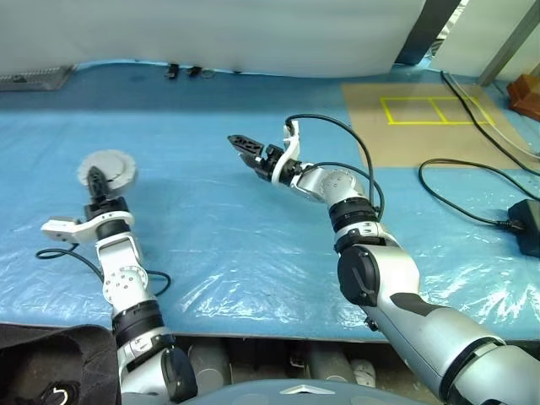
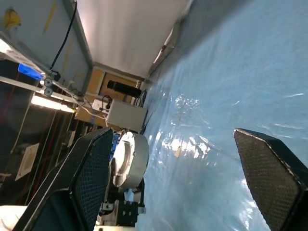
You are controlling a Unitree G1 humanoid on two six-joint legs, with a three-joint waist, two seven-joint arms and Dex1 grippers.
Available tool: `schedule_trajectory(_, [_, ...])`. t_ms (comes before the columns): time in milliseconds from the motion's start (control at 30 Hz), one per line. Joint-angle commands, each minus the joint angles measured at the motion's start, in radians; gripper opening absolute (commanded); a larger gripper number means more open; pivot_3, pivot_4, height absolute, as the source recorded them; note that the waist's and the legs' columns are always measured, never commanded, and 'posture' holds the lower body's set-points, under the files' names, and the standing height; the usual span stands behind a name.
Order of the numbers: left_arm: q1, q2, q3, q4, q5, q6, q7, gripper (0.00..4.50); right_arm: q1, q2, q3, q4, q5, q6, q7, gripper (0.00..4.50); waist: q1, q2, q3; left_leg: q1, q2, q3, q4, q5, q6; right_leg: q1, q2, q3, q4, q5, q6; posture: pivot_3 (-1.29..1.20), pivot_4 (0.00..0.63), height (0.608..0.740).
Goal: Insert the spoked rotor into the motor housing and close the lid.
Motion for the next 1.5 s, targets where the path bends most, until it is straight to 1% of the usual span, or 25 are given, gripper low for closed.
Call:
schedule_trajectory(33, [-0.044,0.058,0.043,0.052,0.066,-0.102,-0.037,2.73,-0.03,0.007,0.024,-0.058,0.016,0.012,0.037,4.17,0.002,-0.001,0.0,0.0,0.0,0.0,0.0,0.0,0.0,0.0,0.0,0.0,0.0,0.0,0.0,0.0,0.15,0.74])
schedule_trajectory(233, [-0.08,0.132,0.069,0.242,0.147,-0.174,-0.038,2.73,-0.022,0.013,0.043,-0.114,0.022,0.032,0.047,4.17,0.011,-0.007,0.0,0.0,0.0,-0.001,0.001,0.0,0.0,0.0,0.0,0.0,0.002,0.0,0.0,0.0,0.15,0.74])
schedule_trajectory(467, [-0.107,0.143,0.072,0.305,0.189,-0.188,-0.011,2.73,-0.024,0.013,0.063,-0.125,0.013,0.024,0.056,4.17,0.025,-0.012,0.0,0.0,0.001,-0.002,0.004,-0.002,-0.003,0.0,-0.001,0.0,0.004,0.0,0.0,0.0,0.15,0.74])
schedule_trajectory(533, [-0.1,0.134,0.072,0.299,0.198,-0.189,0.004,3.21,-0.027,0.012,0.068,-0.123,0.01,0.018,0.058,4.2,0.026,-0.012,0.0,-0.001,0.001,-0.003,0.004,-0.002,-0.003,0.0,-0.001,0.0,0.004,0.0,0.0,0.0,0.15,0.74])
schedule_trajectory(567, [-0.094,0.13,0.075,0.296,0.203,-0.195,0.012,3.37,-0.027,0.012,0.07,-0.122,0.009,0.015,0.059,4.2,0.027,-0.012,0.0,-0.001,0.001,-0.003,0.004,-0.002,-0.003,0.0,-0.001,0.0,0.004,0.0,0.0,0.0,0.15,0.74])
schedule_trajectory(667, [-0.077,0.117,0.087,0.278,0.209,-0.209,0.034,4.38,-0.023,0.009,0.09,-0.125,-0.004,0.006,0.066,4.2,0.024,-0.012,0.0,0.0,0.001,-0.003,0.004,-0.002,-0.003,0.0,-0.001,0.0,0.005,0.0,0.0,0.0,0.15,0.74])
schedule_trajectory(700, [-0.07,0.111,0.089,0.261,0.209,-0.214,0.041,4.46,-0.021,0.008,0.097,-0.127,-0.009,0.004,0.068,4.2,0.022,-0.012,0.0,0.0,0.001,-0.003,0.004,-0.002,-0.003,0.0,-0.001,0.0,0.005,0.0,0.0,0.0,0.15,0.74])
schedule_trajectory(833, [-0.037,0.091,0.083,0.187,0.238,-0.247,0.079,4.46,-0.009,0.001,0.136,-0.14,-0.035,-0.005,0.087,4.2,0.022,-0.012,0.0,0.001,0.001,-0.003,0.004,-0.002,-0.003,0.001,-0.001,0.0,0.005,0.0,0.0,0.0,0.15,0.74])
schedule_trajectory(900, [0.001,0.085,0.063,0.127,0.275,-0.26,0.087,4.46,0.002,-0.004,0.178,-0.154,-0.067,-0.023,0.106,4.2,0.022,-0.012,0.0,0.0,0.001,-0.003,0.004,-0.002,-0.003,0.001,-0.001,0.0,0.004,0.0,0.0,0.0,0.15,0.74])
schedule_trajectory(967, [0.049,0.081,0.03,0.059,0.345,-0.278,0.097,4.46,0.023,-0.01,0.242,-0.181,-0.112,-0.048,0.136,4.2,0.022,-0.012,0.0,0.0,0.001,-0.003,0.004,-0.002,-0.003,0.001,-0.001,0.0,0.004,0.0,0.0,0.0,0.15,0.74])
schedule_trajectory(1100, [0.131,0.075,-0.027,-0.077,0.423,-0.269,0.102,4.46,0.058,-0.02,0.316,-0.228,-0.166,-0.095,0.171,4.2,0.024,-0.012,0.0,0.0,0.001,-0.004,0.004,-0.002,-0.003,0.001,-0.001,-0.001,0.004,0.0,0.0,0.0,0.15,0.74])
schedule_trajectory(1200, [0.221,0.096,-0.111,-0.203,0.483,-0.225,0.053,4.46,0.115,-0.041,0.39,-0.304,-0.241,-0.22,0.198,4.2,0.024,-0.013,0.0,0.001,0.001,-0.005,0.004,-0.002,-0.003,0.003,-0.002,-0.001,0.004,0.0,0.0,0.0,0.15,0.74])
schedule_trajectory(1267, [0.281,0.122,-0.184,-0.262,0.525,-0.186,-0.001,4.46,0.184,-0.054,0.441,-0.386,-0.309,-0.363,0.194,4.2,0.026,-0.013,0.0,0.001,0.001,-0.005,0.004,-0.002,-0.003,0.003,-0.002,-0.001,0.004,0.0,0.0,0.0,0.15,0.74])
schedule_trajectory(1300, [0.304,0.136,-0.22,-0.284,0.534,-0.166,-0.036,4.46,0.211,-0.061,0.456,-0.418,-0.327,-0.406,0.198,4.2,0.027,-0.013,0.0,0.002,0.001,-0.006,0.004,-0.002,-0.003,0.003,-0.002,-0.001,0.004,0.0,0.0,0.0,0.15,0.74])
schedule_trajectory(1400, [0.353,0.187,-0.33,-0.337,0.577,-0.115,-0.135,4.46,0.282,-0.109,0.505,-0.483,-0.367,-0.48,0.246,4.2,0.025,-0.013,0.0,0.002,0.0,-0.006,0.004,-0.002,-0.003,0.004,-0.002,-0.001,0.004,0.0,0.001,0.0,0.15,0.74])
schedule_trajectory(1467, [0.372,0.234,-0.4,-0.361,0.611,-0.086,-0.209,4.46,0.328,-0.141,0.515,-0.513,-0.38,-0.529,0.268,4.2,0.023,-0.013,0.0,0.003,0.0,-0.006,0.004,-0.002,-0.003,0.005,-0.002,-0.001,0.004,0.0,0.001,0.0,0.15,0.74])
schedule_trajectory(1500, [0.381,0.265,-0.437,-0.362,0.65,-0.075,-0.243,4.49,0.355,-0.16,0.516,-0.527,-0.383,-0.552,0.282,4.35,0.022,-0.013,0.0,0.004,0.0,-0.006,0.004,-0.002,-0.003,0.005,-0.002,-0.001,0.004,0.0,0.001,0.0,0.15,0.74])
